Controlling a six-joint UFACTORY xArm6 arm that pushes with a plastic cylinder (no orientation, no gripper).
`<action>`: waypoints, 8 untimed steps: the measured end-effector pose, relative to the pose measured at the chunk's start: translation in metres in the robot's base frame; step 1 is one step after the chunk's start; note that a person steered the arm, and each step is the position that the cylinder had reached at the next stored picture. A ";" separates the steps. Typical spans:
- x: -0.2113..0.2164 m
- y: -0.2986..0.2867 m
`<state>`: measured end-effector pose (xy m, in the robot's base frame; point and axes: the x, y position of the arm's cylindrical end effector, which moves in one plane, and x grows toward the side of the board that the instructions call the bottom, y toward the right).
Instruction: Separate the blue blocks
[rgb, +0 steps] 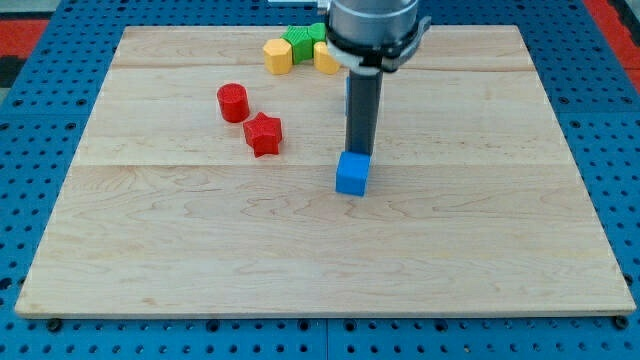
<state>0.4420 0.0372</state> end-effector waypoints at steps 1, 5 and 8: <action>0.033 0.000; 0.012 -0.011; -0.108 0.028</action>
